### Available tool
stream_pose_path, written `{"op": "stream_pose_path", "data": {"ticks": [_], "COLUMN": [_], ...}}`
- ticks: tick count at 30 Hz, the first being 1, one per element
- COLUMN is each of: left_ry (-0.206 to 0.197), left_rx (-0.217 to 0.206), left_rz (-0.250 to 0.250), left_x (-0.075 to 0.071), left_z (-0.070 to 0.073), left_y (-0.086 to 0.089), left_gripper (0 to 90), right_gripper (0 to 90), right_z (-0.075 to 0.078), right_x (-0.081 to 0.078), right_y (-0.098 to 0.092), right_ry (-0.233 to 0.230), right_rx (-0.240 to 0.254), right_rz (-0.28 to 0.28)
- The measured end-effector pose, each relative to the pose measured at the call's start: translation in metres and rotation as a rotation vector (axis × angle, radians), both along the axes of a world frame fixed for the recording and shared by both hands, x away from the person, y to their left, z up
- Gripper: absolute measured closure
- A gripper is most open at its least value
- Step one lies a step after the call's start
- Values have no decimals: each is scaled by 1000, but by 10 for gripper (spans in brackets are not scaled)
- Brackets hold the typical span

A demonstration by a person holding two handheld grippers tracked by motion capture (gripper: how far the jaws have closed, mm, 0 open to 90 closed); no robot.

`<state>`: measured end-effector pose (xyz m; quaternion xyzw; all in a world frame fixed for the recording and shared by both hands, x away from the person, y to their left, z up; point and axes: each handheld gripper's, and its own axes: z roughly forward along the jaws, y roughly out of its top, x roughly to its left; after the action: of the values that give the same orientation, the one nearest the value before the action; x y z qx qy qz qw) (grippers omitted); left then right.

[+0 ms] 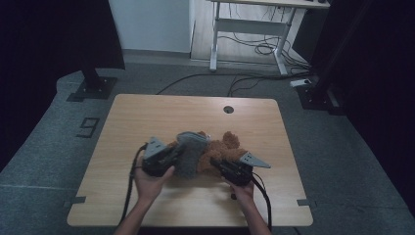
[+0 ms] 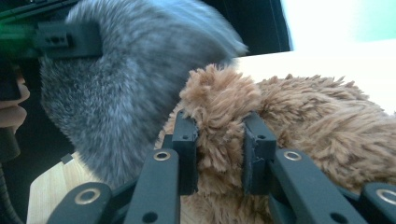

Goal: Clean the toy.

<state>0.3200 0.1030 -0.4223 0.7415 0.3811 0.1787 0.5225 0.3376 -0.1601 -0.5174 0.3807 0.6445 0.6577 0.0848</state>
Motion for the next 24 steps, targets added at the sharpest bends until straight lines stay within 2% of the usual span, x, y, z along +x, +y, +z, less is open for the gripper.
{"op": "stream_pose_path", "data": {"ticks": [2, 4, 5, 6, 7, 8, 10, 16, 19, 24], "left_ry": [20, 55, 55, 31, 25, 32, 42, 70, 92, 100], "left_rx": [-1, 12, 29, 43, 42, 30, 27, 45, 29, -3], "left_rz": [-30, -63, -68, -45, -43, -45, -42, 28, 61, 97], "left_x": [4, 7, 8, 7, 7, 8, 9, 10, 10, 8], "left_z": [-5, -17, -24, -30, -31, -32, -32, -37, -46, -53], "left_y": [-21, -45, -55, -63, -64, -63, -57, -24, -3, 29], "left_gripper": [794, 794, 794, 795, 795, 795, 796, 796, 796, 796], "right_gripper": [715, 716, 720, 731, 733, 733, 732, 732, 732, 732], "right_z": [0, 0, -1, -1, -3, -5, -6, -2, -2, -1], "right_x": [0, 0, 0, 0, 1, 2, 4, 1, 2, 2], "right_y": [0, 0, 0, 0, -1, -3, -5, 0, -1, -2], "right_ry": [2, 4, 5, 9, 27, 37, 49, 24, 22, 20], "right_rx": [1, 4, 6, -2, -6, 10, 31, 16, 14, 13], "right_rz": [1, 0, 0, -7, -23, -20, -5, -2, 0, 0]}}
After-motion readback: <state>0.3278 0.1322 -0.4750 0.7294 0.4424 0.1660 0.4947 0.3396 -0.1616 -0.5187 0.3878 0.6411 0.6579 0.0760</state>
